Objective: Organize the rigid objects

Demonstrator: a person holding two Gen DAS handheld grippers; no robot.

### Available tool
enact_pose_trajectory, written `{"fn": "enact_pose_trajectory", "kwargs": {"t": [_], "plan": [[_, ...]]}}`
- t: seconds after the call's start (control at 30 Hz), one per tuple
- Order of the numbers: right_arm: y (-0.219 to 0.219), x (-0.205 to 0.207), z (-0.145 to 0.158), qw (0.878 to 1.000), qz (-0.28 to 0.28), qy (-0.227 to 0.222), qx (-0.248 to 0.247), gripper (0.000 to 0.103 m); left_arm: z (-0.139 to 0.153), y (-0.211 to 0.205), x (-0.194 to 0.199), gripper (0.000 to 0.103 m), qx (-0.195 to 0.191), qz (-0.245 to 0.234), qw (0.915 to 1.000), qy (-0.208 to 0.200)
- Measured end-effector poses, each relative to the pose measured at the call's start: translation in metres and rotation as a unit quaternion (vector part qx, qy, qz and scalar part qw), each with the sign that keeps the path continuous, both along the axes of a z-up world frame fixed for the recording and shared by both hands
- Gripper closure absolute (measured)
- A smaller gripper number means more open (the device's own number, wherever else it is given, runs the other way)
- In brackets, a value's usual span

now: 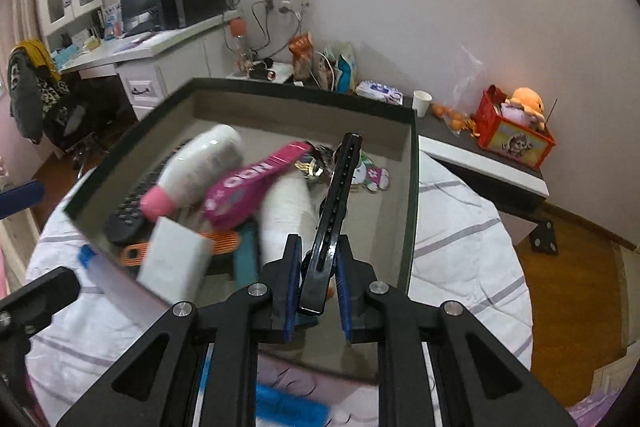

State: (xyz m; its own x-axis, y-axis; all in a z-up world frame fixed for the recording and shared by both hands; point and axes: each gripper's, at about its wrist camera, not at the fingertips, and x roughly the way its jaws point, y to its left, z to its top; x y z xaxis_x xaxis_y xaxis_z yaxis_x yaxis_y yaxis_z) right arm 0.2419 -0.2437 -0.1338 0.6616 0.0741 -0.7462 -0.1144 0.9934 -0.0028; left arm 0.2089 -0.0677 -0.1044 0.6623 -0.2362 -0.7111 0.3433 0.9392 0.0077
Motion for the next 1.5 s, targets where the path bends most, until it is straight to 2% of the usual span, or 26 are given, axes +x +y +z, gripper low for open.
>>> {"fn": "enact_pose_trajectory", "kwargs": {"t": [0.13,0.2,0.27,0.33,0.37,0.4,0.47,0.57,0.63,0.7,0.93,1.17,1.5], "plan": [[-0.006,-0.004,0.0,1.0,-0.007,-0.007,0.004,0.082,-0.002,-0.001,0.0,0.0,0.001,0.003,1.0,0.002],[-0.006,-0.012,0.009,1.0,-0.01,-0.024,-0.002,0.053,0.003,0.0,-0.004,0.0,-0.002,0.004,1.0,-0.003],[-0.004,-0.017,0.022,0.999,-0.012,-0.041,0.003,0.044,0.01,0.001,-0.011,0.0,-0.005,0.004,0.9999,-0.011],[-0.002,-0.027,0.037,0.998,-0.013,-0.057,0.001,0.042,0.019,0.003,-0.018,0.0,-0.006,0.008,0.9997,-0.02],[0.001,-0.033,0.045,0.998,-0.012,-0.064,-0.002,0.038,0.025,0.005,-0.024,0.0,-0.008,0.009,0.9995,-0.029],[0.004,-0.042,0.055,0.997,-0.01,-0.074,-0.004,0.03,0.031,0.007,-0.03,0.0,-0.01,0.01,0.9993,-0.035],[0.01,-0.057,0.072,0.995,-0.007,-0.095,-0.007,0.022,0.044,0.011,-0.042,0.0,-0.014,0.013,0.9985,-0.051],[0.022,-0.087,0.102,0.992,0.001,-0.125,-0.009,0.022,0.066,0.019,-0.064,0.0,-0.017,0.023,0.9962,-0.082],[0.03,-0.109,0.12,0.989,0.006,-0.147,-0.013,0.017,0.082,0.026,-0.083,0.0,-0.023,0.025,0.9942,-0.103],[0.039,-0.132,0.135,0.986,0.012,-0.166,-0.019,0.0,0.096,0.033,-0.102,0.0,-0.027,0.03,0.9918,-0.122],[0.054,-0.195,0.173,0.975,0.006,-0.219,-0.038,0.0,0.133,0.053,-0.159,0.0,-0.041,0.031,0.9832,-0.175],[0.062,-0.244,0.201,0.966,0.005,-0.254,-0.044,0.0,0.167,0.068,-0.208,0.0,-0.044,0.033,0.9731,-0.224],[0.059,-0.273,0.201,0.967,-0.001,-0.253,-0.041,0.0,0.167,0.071,-0.236,0.0,-0.04,0.028,0.9724,-0.228]]}}
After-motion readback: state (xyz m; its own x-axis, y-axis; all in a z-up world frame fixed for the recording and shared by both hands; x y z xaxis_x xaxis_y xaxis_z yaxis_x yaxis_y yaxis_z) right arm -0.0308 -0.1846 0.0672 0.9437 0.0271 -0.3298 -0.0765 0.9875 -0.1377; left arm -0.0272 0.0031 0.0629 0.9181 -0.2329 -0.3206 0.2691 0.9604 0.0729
